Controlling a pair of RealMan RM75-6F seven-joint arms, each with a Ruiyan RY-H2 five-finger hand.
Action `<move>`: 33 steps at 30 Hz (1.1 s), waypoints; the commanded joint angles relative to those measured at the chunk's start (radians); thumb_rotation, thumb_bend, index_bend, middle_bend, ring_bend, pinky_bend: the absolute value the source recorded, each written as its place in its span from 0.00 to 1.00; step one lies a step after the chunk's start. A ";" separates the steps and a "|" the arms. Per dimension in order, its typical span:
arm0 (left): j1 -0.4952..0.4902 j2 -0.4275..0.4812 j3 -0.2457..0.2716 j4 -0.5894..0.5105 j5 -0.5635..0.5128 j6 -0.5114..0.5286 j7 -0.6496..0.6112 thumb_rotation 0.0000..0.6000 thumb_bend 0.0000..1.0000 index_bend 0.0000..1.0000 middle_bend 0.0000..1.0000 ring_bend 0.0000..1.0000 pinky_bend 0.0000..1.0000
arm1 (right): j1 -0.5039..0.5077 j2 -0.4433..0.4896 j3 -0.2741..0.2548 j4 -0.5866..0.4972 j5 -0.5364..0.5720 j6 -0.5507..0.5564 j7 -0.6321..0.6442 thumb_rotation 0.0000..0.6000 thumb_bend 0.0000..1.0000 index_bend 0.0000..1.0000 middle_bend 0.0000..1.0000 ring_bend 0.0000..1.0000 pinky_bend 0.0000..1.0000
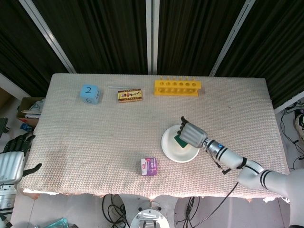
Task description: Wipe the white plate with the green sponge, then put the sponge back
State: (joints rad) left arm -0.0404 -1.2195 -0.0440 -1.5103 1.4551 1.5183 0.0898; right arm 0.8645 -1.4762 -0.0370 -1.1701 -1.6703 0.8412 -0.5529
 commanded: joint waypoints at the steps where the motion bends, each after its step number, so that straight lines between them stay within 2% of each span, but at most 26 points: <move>1: 0.001 -0.001 0.000 0.000 0.000 0.001 0.000 1.00 0.09 0.15 0.09 0.10 0.15 | -0.006 -0.010 0.008 0.012 0.009 0.005 -0.017 1.00 0.44 0.59 0.48 0.39 0.19; 14: 0.009 -0.004 0.002 0.010 0.004 0.009 -0.013 1.00 0.09 0.15 0.09 0.10 0.15 | -0.002 -0.026 -0.030 -0.066 -0.069 0.040 -0.041 1.00 0.44 0.60 0.49 0.41 0.19; 26: 0.005 -0.007 0.000 0.015 0.009 0.006 -0.019 1.00 0.09 0.15 0.09 0.10 0.15 | -0.014 -0.035 0.010 0.062 -0.001 0.020 -0.076 1.00 0.44 0.61 0.50 0.42 0.20; 33: 0.008 -0.008 0.000 0.017 0.011 0.011 -0.024 1.00 0.09 0.15 0.09 0.10 0.15 | 0.002 -0.048 -0.014 0.039 -0.064 0.051 -0.077 1.00 0.44 0.63 0.52 0.43 0.20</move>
State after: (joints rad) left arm -0.0323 -1.2275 -0.0438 -1.4936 1.4658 1.5293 0.0660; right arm 0.8611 -1.5207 -0.0421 -1.1204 -1.7188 0.8822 -0.6286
